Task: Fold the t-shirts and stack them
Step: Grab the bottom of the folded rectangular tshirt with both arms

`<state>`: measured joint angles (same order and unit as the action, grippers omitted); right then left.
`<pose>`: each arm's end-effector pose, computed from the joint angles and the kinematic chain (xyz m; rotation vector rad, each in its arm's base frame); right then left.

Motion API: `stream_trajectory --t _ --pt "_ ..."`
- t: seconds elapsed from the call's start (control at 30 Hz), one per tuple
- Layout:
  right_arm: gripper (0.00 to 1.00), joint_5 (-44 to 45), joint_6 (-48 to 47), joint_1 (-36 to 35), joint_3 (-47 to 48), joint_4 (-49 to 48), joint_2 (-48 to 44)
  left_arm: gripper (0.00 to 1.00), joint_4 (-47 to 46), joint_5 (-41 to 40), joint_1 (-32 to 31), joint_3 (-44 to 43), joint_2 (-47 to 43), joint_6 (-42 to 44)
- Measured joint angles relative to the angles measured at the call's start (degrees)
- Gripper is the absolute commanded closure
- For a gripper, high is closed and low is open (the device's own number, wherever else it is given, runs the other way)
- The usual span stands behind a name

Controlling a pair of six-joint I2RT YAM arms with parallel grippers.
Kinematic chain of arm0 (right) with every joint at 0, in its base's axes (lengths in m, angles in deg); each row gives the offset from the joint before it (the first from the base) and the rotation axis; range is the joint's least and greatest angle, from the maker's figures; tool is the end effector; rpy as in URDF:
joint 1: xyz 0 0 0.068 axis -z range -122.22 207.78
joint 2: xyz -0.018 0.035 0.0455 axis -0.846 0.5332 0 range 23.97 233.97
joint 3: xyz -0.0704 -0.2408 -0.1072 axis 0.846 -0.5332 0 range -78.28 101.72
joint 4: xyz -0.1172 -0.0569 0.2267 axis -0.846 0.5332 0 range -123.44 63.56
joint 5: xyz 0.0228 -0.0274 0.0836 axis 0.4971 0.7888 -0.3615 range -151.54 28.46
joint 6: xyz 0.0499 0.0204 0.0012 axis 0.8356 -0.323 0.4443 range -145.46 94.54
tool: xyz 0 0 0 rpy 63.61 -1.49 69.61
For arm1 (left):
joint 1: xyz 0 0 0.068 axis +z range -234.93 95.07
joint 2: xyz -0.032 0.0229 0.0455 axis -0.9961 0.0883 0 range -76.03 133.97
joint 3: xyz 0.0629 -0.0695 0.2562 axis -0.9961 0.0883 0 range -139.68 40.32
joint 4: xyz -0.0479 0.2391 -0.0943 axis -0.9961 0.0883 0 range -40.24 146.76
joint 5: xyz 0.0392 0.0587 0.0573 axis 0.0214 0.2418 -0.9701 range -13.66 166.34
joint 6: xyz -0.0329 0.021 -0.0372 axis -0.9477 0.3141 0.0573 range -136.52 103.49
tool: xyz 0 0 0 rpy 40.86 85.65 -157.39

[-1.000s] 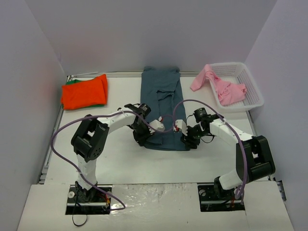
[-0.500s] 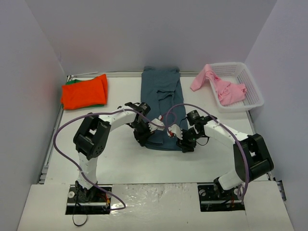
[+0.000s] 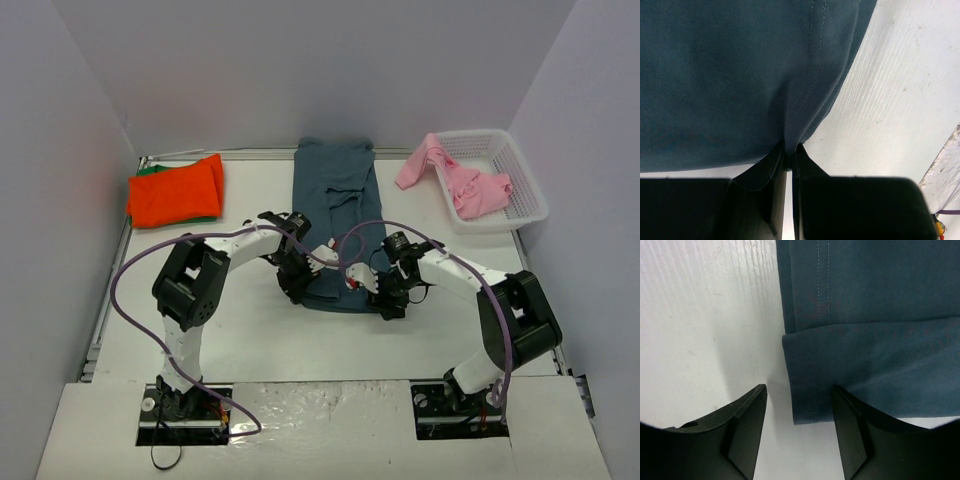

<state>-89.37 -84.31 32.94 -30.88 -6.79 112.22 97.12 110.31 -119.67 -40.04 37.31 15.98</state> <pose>0.2444 0.1314 0.1651 -1.8242 1.8458 0.4633 0.3012 -0.2330 0.1708 1.6444 2.3402 -0.8779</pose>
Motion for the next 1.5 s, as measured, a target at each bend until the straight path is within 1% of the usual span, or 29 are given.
stream_trajectory --t 0.4,0.5,0.73,1.1,1.17,1.2,1.23,1.27,1.47,1.5 --pt "0.49 2.0 0.3 0.0 0.0 -1.7 1.2 0.98 0.0 0.2 0.4 0.1 0.0 -0.1" --pt "0.53 2.4 0.5 0.0 0.2 -2.0 1.4 0.98 0.0 0.3 0.5 0.1 0.0 -0.1" --pt "0.58 3.1 1.2 0.0 0.9 -2.5 2.1 0.98 0.0 0.6 0.7 0.1 0.0 -0.2" --pt "0.56 4.0 3.1 -0.3 1.3 -4.0 2.9 0.98 0.0 0.6 1.1 0.1 0.0 -0.4" --pt "0.61 4.2 3.3 -0.3 1.3 -4.5 3.1 0.98 -0.1 0.7 1.1 0.2 0.0 -0.6" --pt "0.67 4.4 3.5 -0.3 1.4 -4.7 3.3 0.98 -0.1 0.7 1.1 0.3 0.0 -0.7" --pt "0.70 4.7 3.5 -0.3 1.6 -5.0 3.5 0.98 -0.2 0.7 1.1 0.3 0.0 -0.8" --pt "0.76 5.3 3.7 -0.4 1.8 -5.7 3.9 0.97 -0.2 0.8 1.2 0.3 0.0 -0.9" --pt "0.86 6.9 5.0 -0.5 3.3 -6.4 5.8 0.98 -0.3 1.0 1.4 0.3 0.0 -1.4" --pt "0.91 7.1 5.2 -0.7 3.3 -6.4 5.8 0.97 -0.3 1.0 1.5 0.4 0.0 -1.4"
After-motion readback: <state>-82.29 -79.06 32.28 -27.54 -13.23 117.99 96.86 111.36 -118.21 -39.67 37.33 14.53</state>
